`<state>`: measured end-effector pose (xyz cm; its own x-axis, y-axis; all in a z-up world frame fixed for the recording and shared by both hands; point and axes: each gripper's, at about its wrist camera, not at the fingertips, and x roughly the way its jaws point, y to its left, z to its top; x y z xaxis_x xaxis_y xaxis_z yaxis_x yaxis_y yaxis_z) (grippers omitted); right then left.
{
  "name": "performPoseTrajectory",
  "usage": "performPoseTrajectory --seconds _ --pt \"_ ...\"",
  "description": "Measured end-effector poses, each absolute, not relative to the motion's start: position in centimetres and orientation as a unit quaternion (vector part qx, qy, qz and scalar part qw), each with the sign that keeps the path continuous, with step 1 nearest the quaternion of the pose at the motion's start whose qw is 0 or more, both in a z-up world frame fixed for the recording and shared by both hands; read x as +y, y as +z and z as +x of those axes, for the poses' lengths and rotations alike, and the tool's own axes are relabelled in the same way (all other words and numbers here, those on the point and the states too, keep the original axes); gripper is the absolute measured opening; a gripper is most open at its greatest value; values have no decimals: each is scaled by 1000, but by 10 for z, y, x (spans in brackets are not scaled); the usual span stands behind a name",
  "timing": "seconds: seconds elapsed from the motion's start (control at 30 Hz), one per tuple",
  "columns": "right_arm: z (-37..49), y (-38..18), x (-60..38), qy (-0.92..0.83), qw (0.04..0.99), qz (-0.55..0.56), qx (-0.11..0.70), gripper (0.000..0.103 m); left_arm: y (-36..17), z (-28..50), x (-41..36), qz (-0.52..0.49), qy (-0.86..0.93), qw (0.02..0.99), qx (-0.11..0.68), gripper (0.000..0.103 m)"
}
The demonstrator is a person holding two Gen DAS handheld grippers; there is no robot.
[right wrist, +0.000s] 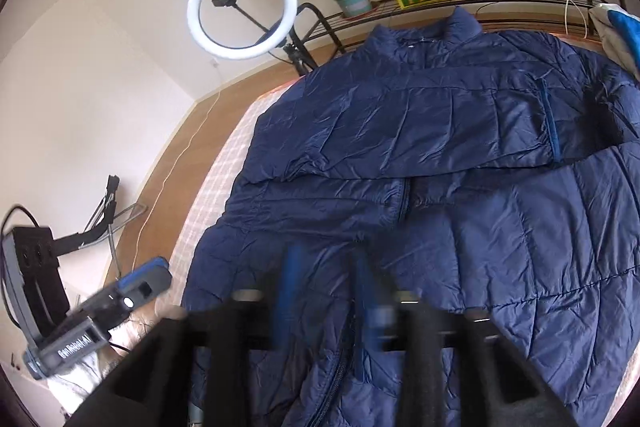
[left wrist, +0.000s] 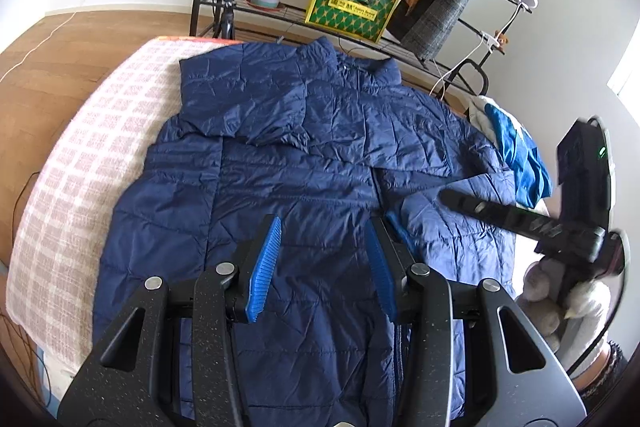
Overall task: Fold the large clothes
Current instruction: 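Fold the jacket side over toward the zipper with the right tool, release, then grasp the opposite jacket side edge with the left tool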
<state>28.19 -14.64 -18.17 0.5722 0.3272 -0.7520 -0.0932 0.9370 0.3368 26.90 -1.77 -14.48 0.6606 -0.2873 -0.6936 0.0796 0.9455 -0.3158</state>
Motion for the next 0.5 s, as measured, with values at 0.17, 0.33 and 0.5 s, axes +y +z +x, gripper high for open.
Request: performPoseTrajectory --seconds 0.17,0.33,0.5 --pt "267 -148 -172 109 896 160 399 55 -165 275 -35 -149 -135 881 428 44" --pt "240 -119 -211 72 920 146 356 71 -188 284 -71 -165 -187 851 462 49" --pt "213 -102 -261 17 932 135 335 71 -214 295 -110 -169 -220 828 487 49"
